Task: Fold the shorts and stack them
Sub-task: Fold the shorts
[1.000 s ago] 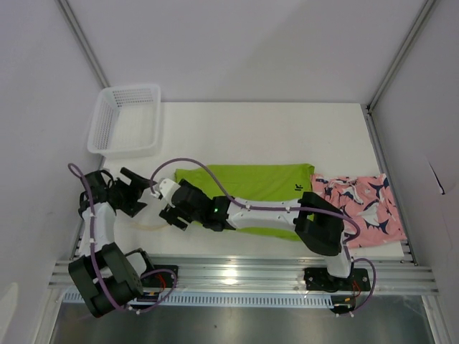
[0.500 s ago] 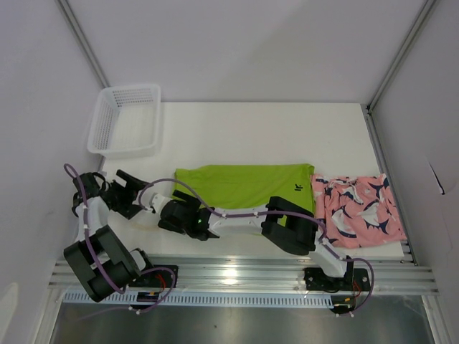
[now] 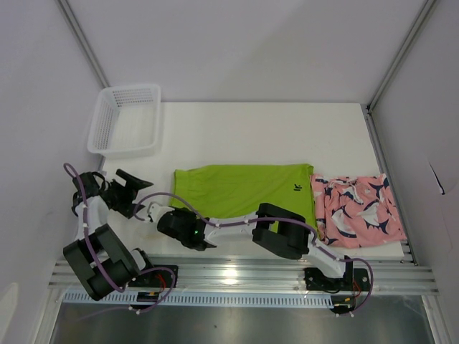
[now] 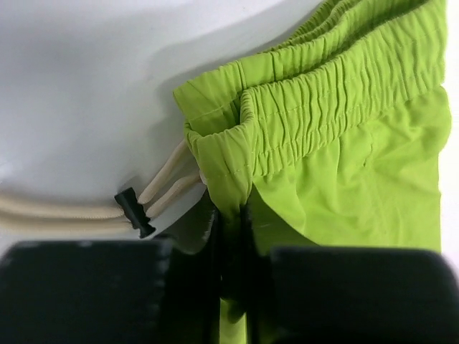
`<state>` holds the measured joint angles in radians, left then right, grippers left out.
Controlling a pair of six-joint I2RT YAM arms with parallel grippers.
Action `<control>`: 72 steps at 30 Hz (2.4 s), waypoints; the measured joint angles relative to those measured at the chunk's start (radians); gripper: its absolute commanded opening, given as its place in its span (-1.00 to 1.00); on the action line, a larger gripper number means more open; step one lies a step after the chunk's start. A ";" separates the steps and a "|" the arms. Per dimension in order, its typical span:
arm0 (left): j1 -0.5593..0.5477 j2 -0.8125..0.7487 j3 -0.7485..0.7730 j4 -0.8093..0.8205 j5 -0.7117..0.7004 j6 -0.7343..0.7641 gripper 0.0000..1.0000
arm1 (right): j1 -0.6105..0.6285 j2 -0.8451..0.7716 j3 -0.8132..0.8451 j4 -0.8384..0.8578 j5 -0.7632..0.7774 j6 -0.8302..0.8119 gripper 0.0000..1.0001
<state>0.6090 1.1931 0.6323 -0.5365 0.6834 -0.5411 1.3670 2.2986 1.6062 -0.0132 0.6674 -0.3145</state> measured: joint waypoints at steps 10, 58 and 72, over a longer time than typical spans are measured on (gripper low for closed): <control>-0.055 -0.067 -0.049 0.062 -0.018 -0.048 0.98 | 0.003 -0.071 -0.187 0.212 0.023 -0.002 -1.00; -0.473 0.230 -0.211 0.754 -0.087 -0.475 0.30 | -0.053 -0.250 -0.398 0.392 -0.240 0.119 -0.99; -0.489 0.257 -0.155 0.708 -0.106 -0.431 -1.00 | -0.048 -0.270 -0.413 0.386 -0.283 0.135 0.25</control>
<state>0.1200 1.4502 0.4774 0.1719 0.5770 -0.9718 1.3186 2.0289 1.1931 0.3733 0.3843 -0.1799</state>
